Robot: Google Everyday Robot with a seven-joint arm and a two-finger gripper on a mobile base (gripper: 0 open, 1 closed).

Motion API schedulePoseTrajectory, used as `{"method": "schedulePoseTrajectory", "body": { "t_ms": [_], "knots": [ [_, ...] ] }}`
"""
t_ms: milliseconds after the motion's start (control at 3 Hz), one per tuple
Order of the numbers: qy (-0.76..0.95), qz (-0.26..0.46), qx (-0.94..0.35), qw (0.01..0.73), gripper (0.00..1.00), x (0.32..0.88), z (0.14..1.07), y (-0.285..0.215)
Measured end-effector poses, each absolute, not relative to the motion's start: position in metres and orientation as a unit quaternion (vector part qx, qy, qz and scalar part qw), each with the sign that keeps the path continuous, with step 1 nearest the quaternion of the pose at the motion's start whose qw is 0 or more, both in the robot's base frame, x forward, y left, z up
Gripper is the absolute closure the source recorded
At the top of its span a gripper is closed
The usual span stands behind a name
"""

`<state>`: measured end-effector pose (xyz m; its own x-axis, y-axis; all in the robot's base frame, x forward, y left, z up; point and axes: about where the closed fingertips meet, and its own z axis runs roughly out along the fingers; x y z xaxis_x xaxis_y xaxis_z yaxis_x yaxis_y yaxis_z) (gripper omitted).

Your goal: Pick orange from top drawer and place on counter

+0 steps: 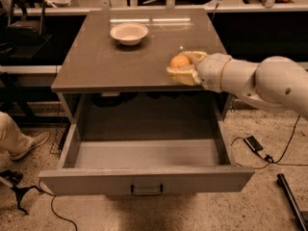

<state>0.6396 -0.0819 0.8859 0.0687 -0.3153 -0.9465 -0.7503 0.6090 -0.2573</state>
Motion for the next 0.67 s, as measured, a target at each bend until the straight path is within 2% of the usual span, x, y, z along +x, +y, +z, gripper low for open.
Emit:
{"method": "schedulePoseTrajectory", "body": {
  "t_ms": [667],
  "knots": [
    [0.687,0.175,-0.357,0.609,1.0,0.714,0.881,-0.063]
  ]
}}
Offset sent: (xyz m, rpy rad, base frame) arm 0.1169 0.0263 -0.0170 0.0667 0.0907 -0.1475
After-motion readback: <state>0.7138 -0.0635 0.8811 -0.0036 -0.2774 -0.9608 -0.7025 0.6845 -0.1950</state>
